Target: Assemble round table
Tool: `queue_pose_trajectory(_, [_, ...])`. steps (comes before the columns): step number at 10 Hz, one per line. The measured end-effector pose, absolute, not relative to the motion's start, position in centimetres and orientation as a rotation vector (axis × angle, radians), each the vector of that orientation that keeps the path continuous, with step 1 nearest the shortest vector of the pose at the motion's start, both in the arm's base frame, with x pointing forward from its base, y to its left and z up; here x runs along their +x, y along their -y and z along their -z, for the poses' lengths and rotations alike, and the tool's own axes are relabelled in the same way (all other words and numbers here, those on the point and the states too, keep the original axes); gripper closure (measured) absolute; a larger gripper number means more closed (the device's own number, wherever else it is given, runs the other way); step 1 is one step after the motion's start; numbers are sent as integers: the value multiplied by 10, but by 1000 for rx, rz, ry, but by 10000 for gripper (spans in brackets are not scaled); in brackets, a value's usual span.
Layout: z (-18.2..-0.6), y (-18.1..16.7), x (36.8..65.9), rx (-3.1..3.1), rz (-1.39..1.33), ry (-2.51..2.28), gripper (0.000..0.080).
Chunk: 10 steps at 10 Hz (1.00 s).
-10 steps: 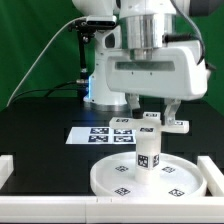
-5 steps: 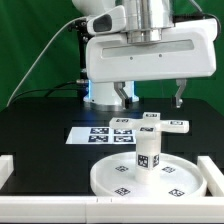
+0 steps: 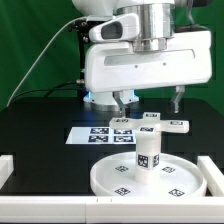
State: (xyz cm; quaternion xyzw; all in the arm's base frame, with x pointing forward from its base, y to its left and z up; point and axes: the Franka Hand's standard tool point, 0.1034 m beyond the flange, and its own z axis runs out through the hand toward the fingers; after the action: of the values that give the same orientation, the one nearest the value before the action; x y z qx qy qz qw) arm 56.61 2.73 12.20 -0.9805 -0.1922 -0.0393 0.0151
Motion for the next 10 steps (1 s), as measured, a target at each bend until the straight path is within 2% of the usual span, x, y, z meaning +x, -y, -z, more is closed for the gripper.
queue_pose_trajectory(2, [-125,-23,571,-3009,125,877,150])
queue_pose_trajectory(7, [-120,-35,562,-3029,62,739,150])
queue_pose_trajectory(10, [-110,-36,556,-3037,74,742,150])
